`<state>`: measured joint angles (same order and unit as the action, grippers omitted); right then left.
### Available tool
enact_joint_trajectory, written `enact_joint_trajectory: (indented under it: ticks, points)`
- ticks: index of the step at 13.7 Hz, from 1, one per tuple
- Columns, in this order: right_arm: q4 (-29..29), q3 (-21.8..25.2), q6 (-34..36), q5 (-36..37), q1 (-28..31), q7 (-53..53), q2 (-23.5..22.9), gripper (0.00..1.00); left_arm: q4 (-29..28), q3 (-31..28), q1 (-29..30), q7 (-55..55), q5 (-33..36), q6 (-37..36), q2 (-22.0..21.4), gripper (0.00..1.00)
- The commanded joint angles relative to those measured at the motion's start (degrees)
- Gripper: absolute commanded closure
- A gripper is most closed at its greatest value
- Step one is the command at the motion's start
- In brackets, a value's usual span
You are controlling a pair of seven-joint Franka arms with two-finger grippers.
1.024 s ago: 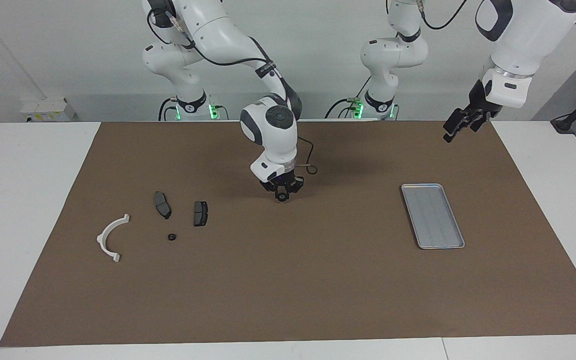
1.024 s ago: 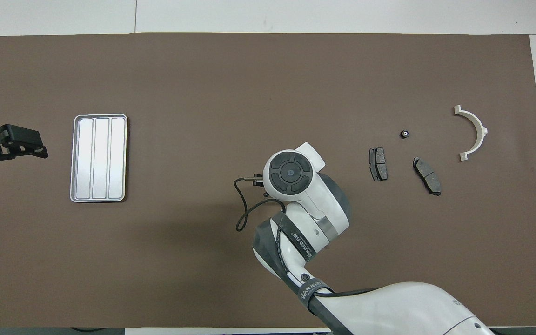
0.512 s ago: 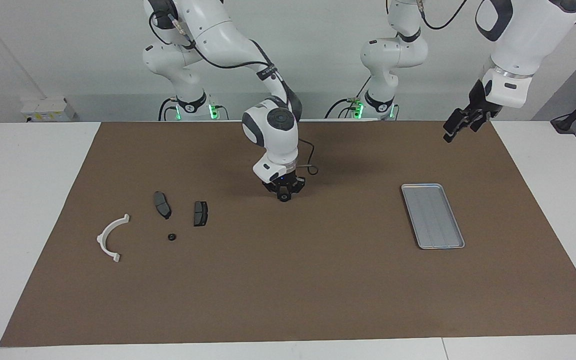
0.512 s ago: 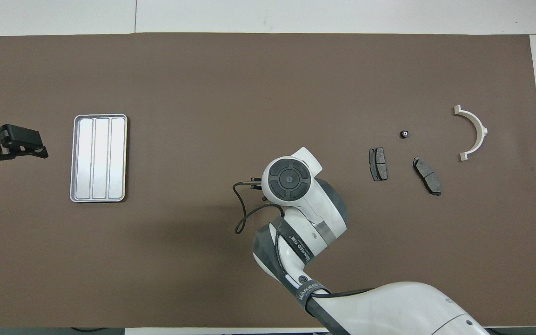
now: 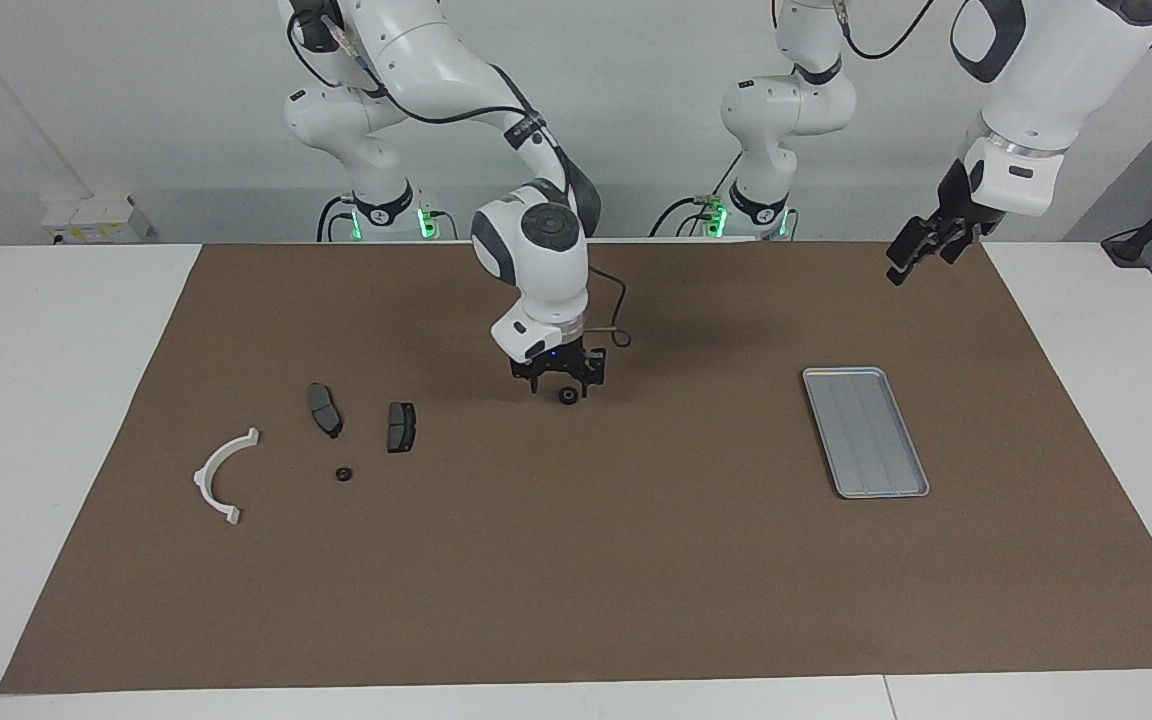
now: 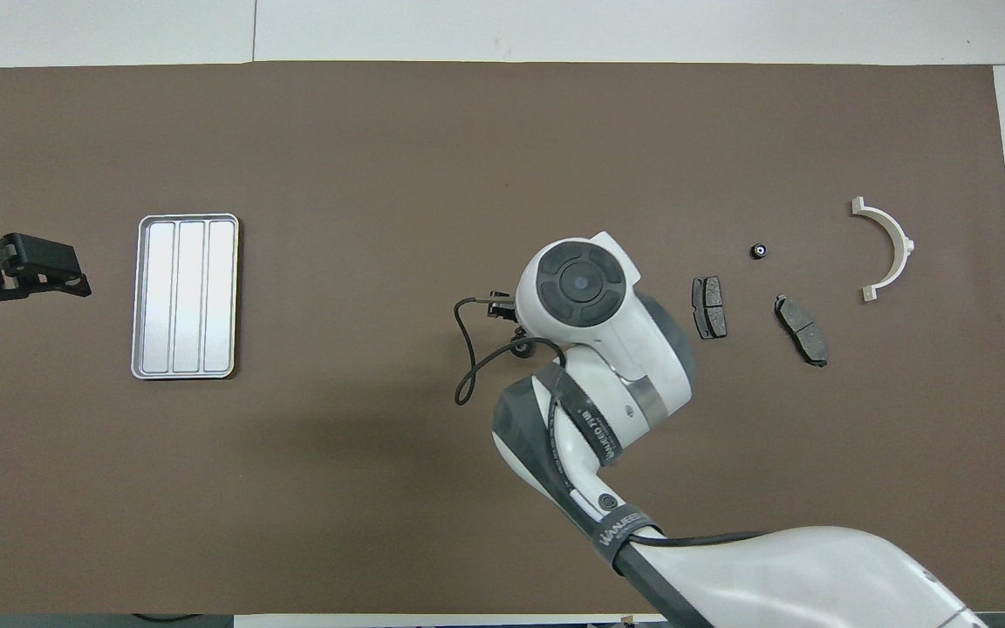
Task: Pick bearing gear from pile to tray
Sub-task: 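Carry the bearing gear to the table center and release it, then withdraw the right gripper while the left gripper reaches toward the gear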
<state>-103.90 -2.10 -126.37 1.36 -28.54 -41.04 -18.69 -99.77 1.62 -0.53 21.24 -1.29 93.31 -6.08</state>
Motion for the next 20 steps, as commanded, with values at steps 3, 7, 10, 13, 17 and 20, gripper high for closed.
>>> enact_joint_trajectory:
  ticks: [3, 7, 10, 13, 17, 20]
  points:
    - [7.38, -0.63, 5.87, -0.57, 14.10, 18.85, 2.08, 0.15, -1.39, -0.30, 0.18, -2.08, -0.29, 0.20, -1.40, 0.00]
    - [7.58, -0.54, 4.91, -2.33, 23.07, 35.64, 1.29, 0.15, -1.30, 0.57, -1.74, -2.44, -0.29, 0.20, -1.40, 0.00]
    - [6.09, -0.54, 4.56, -2.42, 26.69, 40.78, 0.93, 0.16, -1.74, 0.76, -4.99, -0.51, -0.29, 0.47, -1.57, 0.00]
    - [4.50, -0.54, 2.89, -2.42, 27.75, 41.92, 0.06, 0.16, -2.79, 0.76, -9.03, 7.55, -0.29, 4.58, -1.57, 0.00]
    - [1.96, -0.54, 2.18, -2.42, 27.84, 42.01, -0.12, 0.17, -5.25, 0.84, -14.57, 18.28, -0.73, 9.60, -1.31, 0.00]
    - [-0.86, -0.45, -0.09, -2.42, 28.01, 42.19, -0.12, 0.18, -6.05, 0.76, -19.75, 28.91, -1.00, 11.10, 1.23, 0.00]
